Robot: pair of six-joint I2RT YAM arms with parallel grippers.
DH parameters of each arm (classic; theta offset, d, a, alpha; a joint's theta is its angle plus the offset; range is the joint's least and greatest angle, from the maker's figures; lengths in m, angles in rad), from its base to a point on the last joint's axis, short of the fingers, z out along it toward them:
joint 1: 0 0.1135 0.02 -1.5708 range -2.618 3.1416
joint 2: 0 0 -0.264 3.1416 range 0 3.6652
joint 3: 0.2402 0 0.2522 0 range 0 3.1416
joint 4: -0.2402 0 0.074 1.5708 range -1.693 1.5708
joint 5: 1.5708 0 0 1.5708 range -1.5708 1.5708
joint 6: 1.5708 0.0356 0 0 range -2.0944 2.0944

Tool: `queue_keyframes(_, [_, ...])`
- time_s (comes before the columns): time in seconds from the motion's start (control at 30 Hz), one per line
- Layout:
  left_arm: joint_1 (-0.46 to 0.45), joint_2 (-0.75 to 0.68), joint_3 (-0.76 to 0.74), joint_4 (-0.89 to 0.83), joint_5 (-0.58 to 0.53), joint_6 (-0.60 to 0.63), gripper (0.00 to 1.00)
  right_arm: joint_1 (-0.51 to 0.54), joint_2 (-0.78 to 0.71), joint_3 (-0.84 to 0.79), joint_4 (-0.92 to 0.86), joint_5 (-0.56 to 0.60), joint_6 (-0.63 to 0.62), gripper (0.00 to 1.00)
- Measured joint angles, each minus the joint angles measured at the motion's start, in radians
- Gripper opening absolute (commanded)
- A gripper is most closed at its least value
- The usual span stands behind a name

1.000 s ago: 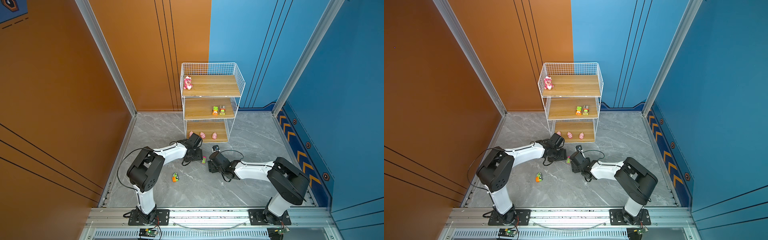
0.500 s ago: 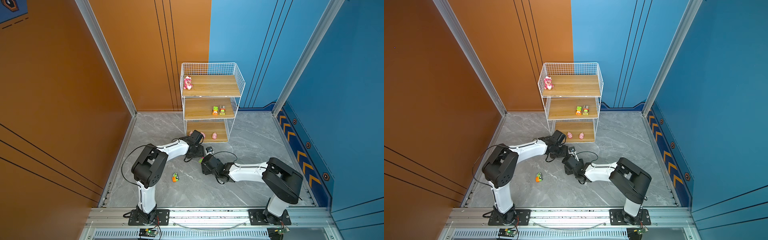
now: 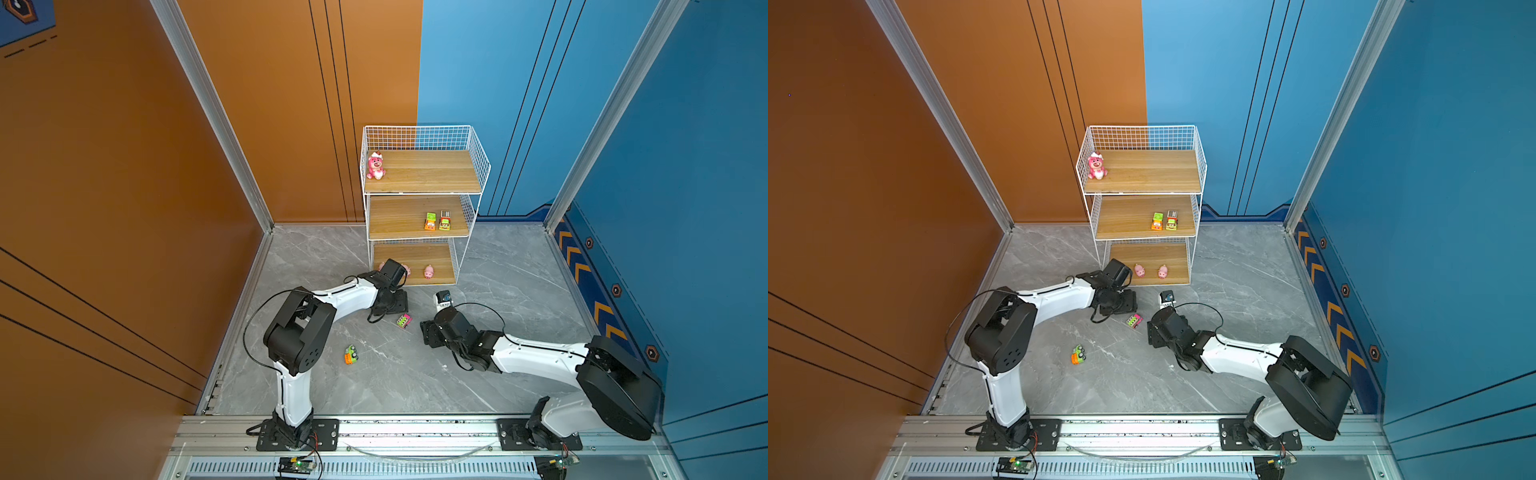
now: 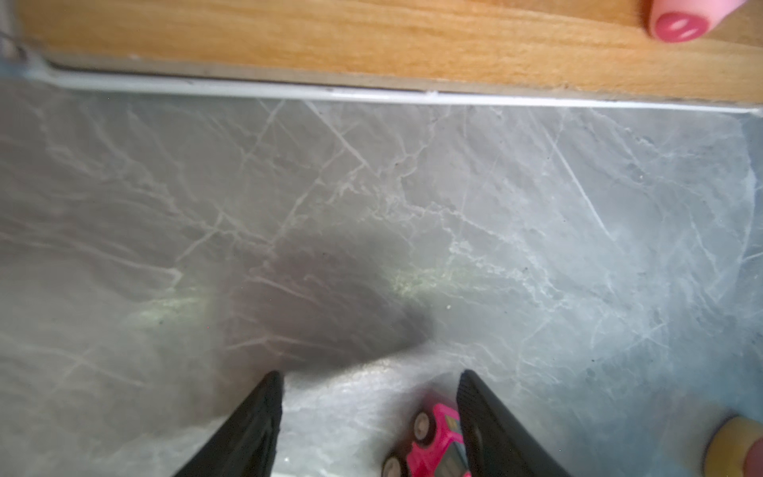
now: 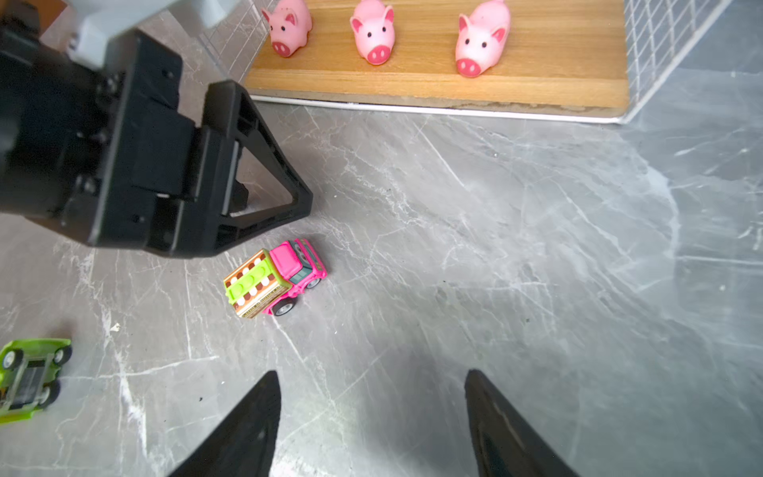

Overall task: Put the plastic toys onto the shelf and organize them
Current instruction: 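Lower the right gripper onto the pink car while the left gripper draws back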

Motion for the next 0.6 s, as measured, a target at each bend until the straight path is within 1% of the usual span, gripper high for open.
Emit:
queue_keyframes(0.17, [0.051,-0.101,-0.029,-0.053,0.000,0.039,0.70,0.006,0.029,-0.016,0.055,-0.035,-0.051,0.70])
queue_keyframes(0.37, [0.126,-0.246,-0.029,-0.132,0.000,0.103,0.70,0.051,0.122,-0.010,0.097,-0.026,-0.049,0.67])
queue_keyframes(0.57, [0.171,-0.342,-0.043,-0.174,0.005,0.143,0.70,0.104,0.193,0.035,0.098,0.037,0.016,0.62])
queue_keyframes(0.6, [0.175,-0.352,-0.047,-0.178,0.008,0.147,0.70,0.112,0.203,0.043,0.098,0.052,0.034,0.59])
